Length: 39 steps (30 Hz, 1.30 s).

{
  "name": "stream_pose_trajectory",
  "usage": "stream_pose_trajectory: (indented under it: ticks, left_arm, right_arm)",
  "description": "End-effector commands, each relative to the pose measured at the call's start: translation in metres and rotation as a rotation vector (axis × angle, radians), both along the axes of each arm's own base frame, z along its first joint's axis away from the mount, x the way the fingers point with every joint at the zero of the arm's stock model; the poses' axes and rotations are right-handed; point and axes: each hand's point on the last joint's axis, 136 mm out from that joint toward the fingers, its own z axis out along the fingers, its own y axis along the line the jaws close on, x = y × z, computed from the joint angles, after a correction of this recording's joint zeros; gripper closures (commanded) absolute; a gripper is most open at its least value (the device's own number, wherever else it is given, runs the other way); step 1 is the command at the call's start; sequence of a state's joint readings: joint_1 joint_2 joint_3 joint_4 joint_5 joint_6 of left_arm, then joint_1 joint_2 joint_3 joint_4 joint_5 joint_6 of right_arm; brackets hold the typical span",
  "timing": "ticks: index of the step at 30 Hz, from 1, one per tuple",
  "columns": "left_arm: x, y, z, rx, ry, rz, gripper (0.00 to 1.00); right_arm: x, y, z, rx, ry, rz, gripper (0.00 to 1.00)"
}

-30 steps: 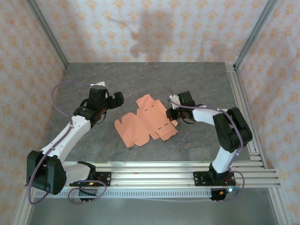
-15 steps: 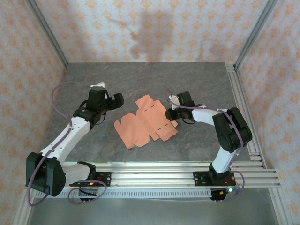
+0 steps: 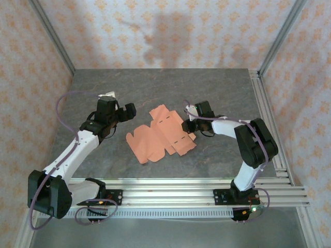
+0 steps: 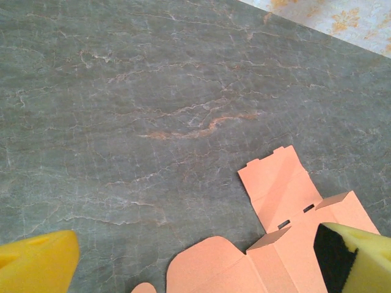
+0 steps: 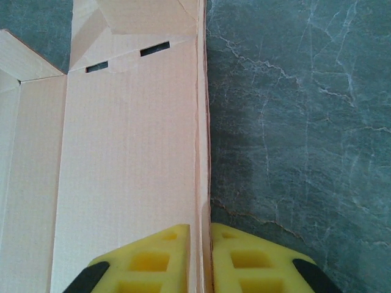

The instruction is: Fold the paper box

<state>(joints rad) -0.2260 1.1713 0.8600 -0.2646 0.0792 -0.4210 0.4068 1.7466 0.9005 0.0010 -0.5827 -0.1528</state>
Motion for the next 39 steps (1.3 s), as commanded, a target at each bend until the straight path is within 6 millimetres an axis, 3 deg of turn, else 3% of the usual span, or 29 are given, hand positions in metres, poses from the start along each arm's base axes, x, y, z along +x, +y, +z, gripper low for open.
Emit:
stream_pose_trajectory:
  ticks: [1,17,23,36,39]
  left_arm:
    - [-0.0021,0.0045,0.0059,-0.004,-0.020,0.010,0.00]
    - [-0.0012,0.0034,0.0073,-0.009,-0.021,0.009,0.00]
    - [-0.0004,0.0021,0.0068,-0.014,-0.019,0.004,0.00]
    - [0.0004,0.0019,0.0067,-0.009,-0.018,-0.001,0.00]
    - [0.0000,0.0018,0.0065,-0.008,-0.017,-0.001,0.00]
  right_arm:
    - [-0.0036,-0.0010,-0.0108,-0.022,0.019,0.002,0.85]
    - [-0.0053,-0.0010,-0.0120,-0.021,0.019,0.007,0.86]
    - [-0.0035,-0.0017,-0.0138,-0.027,0.016,0.000,0.78]
    - [-0.0032,-0.0013,-0.0186,-0.032,0.028,0.002,0.84]
    - [-0.0028,-0.0013,-0.0180,-0.033,0.024,0.002,0.90]
